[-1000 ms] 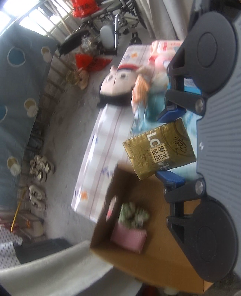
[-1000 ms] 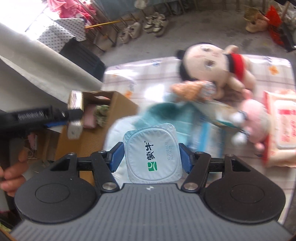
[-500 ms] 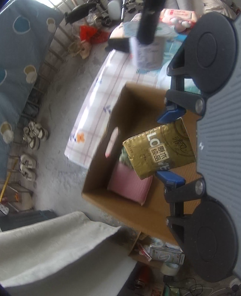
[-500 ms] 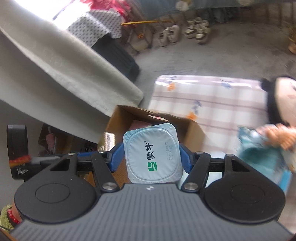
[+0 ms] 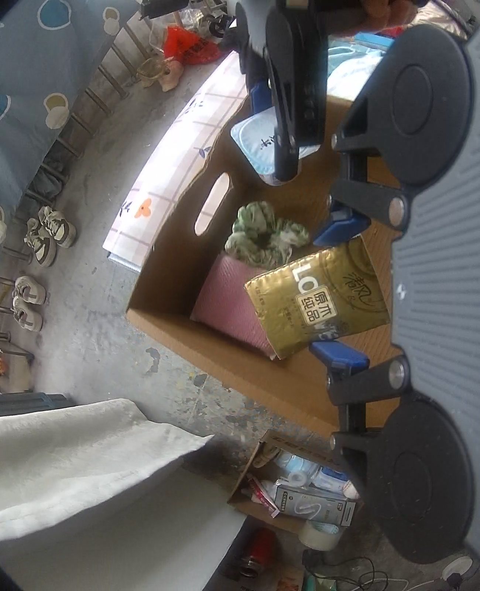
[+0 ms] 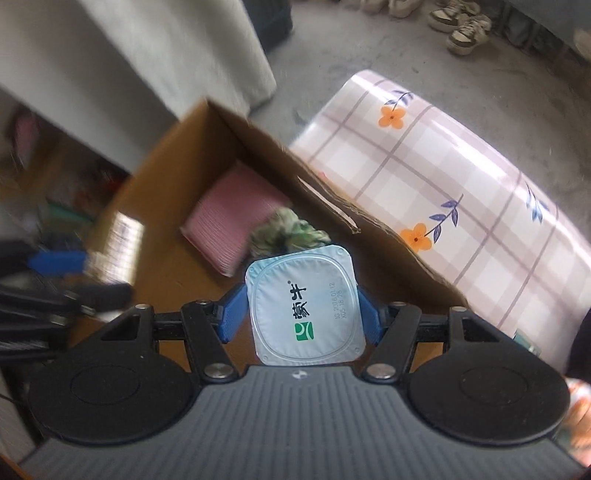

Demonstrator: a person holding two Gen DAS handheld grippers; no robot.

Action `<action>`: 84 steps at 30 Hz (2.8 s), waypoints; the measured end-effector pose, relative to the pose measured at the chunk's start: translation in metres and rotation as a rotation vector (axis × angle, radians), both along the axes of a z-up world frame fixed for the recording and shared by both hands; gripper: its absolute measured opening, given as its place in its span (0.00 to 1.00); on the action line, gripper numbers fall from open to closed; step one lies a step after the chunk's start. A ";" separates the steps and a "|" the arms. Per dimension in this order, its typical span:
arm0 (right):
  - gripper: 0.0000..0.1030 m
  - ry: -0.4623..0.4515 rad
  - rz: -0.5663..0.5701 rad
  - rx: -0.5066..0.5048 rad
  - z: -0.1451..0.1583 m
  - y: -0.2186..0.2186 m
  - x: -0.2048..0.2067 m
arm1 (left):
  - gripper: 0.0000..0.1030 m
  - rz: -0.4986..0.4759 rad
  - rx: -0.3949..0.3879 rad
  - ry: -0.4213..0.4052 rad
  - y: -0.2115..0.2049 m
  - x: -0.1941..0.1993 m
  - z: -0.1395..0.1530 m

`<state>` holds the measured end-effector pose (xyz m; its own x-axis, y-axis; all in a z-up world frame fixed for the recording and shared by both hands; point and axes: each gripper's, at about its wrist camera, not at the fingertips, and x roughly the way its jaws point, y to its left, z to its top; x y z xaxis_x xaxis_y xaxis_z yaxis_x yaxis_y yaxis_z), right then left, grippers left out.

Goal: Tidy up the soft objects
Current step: 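Carry the yogurt cup and gold packet together over the cardboard box, then open the right tool to drop the cup while the left tool releases the packet into the box, then move both tools back over the blue towel on the bed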

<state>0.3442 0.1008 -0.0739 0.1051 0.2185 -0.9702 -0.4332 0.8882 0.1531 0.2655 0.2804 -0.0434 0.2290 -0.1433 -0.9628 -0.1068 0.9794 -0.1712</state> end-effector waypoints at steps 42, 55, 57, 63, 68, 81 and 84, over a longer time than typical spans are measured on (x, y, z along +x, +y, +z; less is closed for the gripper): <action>0.68 -0.152 -0.413 0.069 0.052 -0.147 -0.054 | 0.67 -0.104 -0.224 0.325 -0.091 0.036 -0.114; 0.70 -0.156 -0.443 0.085 0.054 -0.162 -0.060 | 0.67 -0.035 -0.351 0.514 -0.099 0.024 -0.150; 0.70 -0.154 -0.449 0.084 0.053 -0.165 -0.061 | 0.67 -0.021 -0.356 0.513 -0.099 0.023 -0.153; 0.70 -0.150 -0.460 0.083 0.051 -0.167 -0.065 | 0.67 0.013 -0.396 0.477 -0.096 0.029 -0.153; 0.70 -0.153 -0.467 0.085 0.050 -0.168 -0.066 | 0.67 0.026 -0.408 0.440 -0.097 0.041 -0.150; 0.70 -0.181 -0.469 0.103 0.059 -0.171 -0.072 | 0.75 -0.044 -0.295 0.370 -0.103 0.051 -0.116; 0.70 -0.189 -0.472 0.111 0.063 -0.172 -0.076 | 0.75 -0.067 -0.259 0.354 -0.106 0.049 -0.109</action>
<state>0.2685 -0.0711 -0.0111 0.3878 0.2061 -0.8984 -0.0188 0.9762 0.2159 0.3146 0.1744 -0.1520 -0.1262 -0.3931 -0.9108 -0.1405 0.9160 -0.3758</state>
